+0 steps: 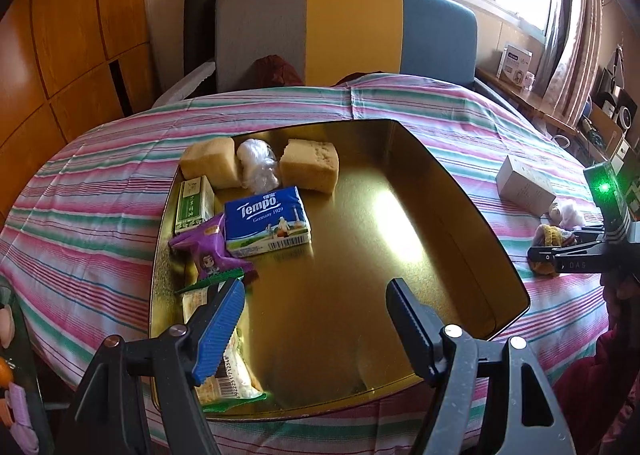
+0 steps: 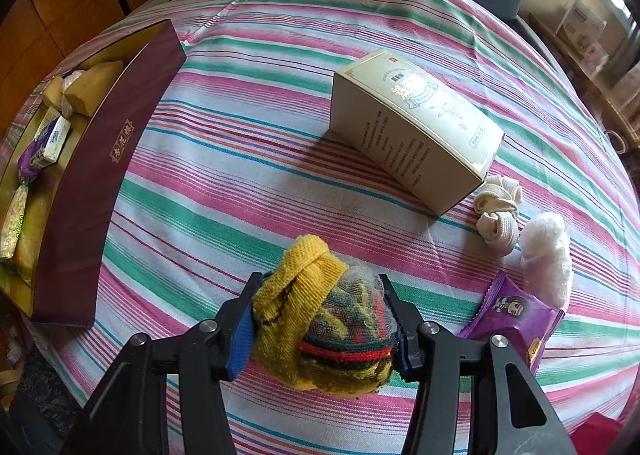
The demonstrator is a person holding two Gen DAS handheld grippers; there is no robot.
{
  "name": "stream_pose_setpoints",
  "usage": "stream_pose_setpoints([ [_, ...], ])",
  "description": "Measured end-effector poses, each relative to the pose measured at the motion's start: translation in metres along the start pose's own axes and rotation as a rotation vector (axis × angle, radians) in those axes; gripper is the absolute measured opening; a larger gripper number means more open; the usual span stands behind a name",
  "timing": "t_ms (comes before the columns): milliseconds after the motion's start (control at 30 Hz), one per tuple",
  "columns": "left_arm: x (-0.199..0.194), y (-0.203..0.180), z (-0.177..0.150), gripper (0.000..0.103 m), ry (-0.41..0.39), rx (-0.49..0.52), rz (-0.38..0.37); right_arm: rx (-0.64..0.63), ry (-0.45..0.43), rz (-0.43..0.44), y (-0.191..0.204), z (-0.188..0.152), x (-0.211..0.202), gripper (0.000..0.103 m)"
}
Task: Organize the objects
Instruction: 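Carry the knitted yellow hat into the gold tray and open the right gripper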
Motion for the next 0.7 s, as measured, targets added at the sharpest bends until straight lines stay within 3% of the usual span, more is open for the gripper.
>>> stream_pose_setpoints([
  [467, -0.003, 0.018, -0.005, 0.074, 0.001, -0.024, 0.001, -0.007, -0.029, -0.030, 0.011, 0.001, -0.008, 0.050],
  [600, 0.002, 0.031, -0.010, 0.074, 0.024, -0.041, 0.009, -0.010, -0.128, -0.001, 0.029, 0.019, -0.035, 0.049],
  [700, 0.000, 0.044, -0.011, 0.074, 0.028, -0.063, 0.015, -0.065, -0.213, 0.069, 0.069, 0.041, -0.059, 0.049],
])
Point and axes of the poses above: each gripper's, at about its wrist camera, not at the fingertips, and x roughly the way its jaws point, y to its left, z to its top, the point moved 4 cm from there along x, roughly the way its jaws point, and after that the axes turned 13 degrees about z, right-handed, at the moved point
